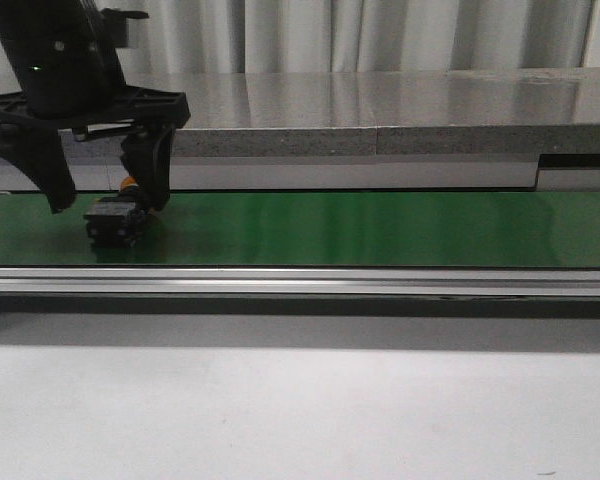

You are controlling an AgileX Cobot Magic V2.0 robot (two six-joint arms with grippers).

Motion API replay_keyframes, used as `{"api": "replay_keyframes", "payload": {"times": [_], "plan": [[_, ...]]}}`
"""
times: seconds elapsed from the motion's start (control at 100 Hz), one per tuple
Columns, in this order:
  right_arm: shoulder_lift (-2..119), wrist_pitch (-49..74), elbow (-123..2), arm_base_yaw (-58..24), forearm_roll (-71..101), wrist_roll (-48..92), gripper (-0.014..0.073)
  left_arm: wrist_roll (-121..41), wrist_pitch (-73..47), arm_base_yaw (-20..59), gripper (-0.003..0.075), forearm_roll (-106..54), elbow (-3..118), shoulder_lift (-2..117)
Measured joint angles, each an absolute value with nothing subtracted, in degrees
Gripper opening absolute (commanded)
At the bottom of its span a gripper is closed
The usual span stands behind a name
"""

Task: Move button from right to left
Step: 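Grasp the button off the belt with the left gripper and lift, then lower the held button into the blue tray and open the left gripper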

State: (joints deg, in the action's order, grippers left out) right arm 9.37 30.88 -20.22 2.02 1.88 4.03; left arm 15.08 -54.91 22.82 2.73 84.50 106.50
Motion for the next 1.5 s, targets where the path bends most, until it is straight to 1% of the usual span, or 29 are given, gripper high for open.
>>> {"api": "replay_keyframes", "payload": {"times": [0.07, 0.14, 0.19, 0.29, 0.36, 0.41, 0.71, 0.85, 1.08, 1.5], "plan": [[9.37, 30.88, -20.22, 2.02, 1.88, 4.03, -0.0068, 15.08, -54.79, 22.82, 0.0587, 2.73, 84.50, 107.35], [9.37, 30.88, -20.22, 2.02, 1.88, 4.03, -0.0068, 15.08, -54.79, 22.82, 0.0532, 2.73, 84.50, 107.89], [9.37, 30.88, -20.22, 2.02, 1.88, 4.03, -0.0068, 15.08, -54.68, 22.82, 0.0460, 2.73, 84.50, 108.15], [9.37, 30.88, -20.22, 2.02, 1.88, 4.03, -0.0068, 15.08, -54.68, 22.82, 0.0270, 2.73, 84.50, 108.38], [9.37, 30.88, -20.22, 2.02, 1.88, 4.03, -0.0068, 15.08, -54.57, 22.82, 0.0179, 2.73, 84.50, 108.44], [9.37, 30.88, -20.22, 2.02, 1.88, 4.03, -0.0068, 15.08, -54.57, 22.82, 0.0147, 2.73, 84.59, 108.44], [9.37, 30.88, -20.22, 2.02, 1.88, 4.03, -0.0068, 15.08, -54.77, 22.82, 0.0141, 2.73, 85.09, 107.94], [9.37, 30.88, -20.22, 2.02, 1.88, 4.03, -0.0068, 15.08, -54.92, 20.70, 0.0141, 2.38, 85.22, 105.06], [9.37, 30.88, -20.22, 2.02, 1.88, 4.03, -0.0068, 11.76, -56.08, 11.85, 0.0141, 3.26, 85.33, 101.34], [9.37, 30.88, -20.22, 2.02, 1.88, 4.03, -0.0068, 2.20, -56.47, -7.12, 0.0140, 3.39, 85.33, 101.25]]}}
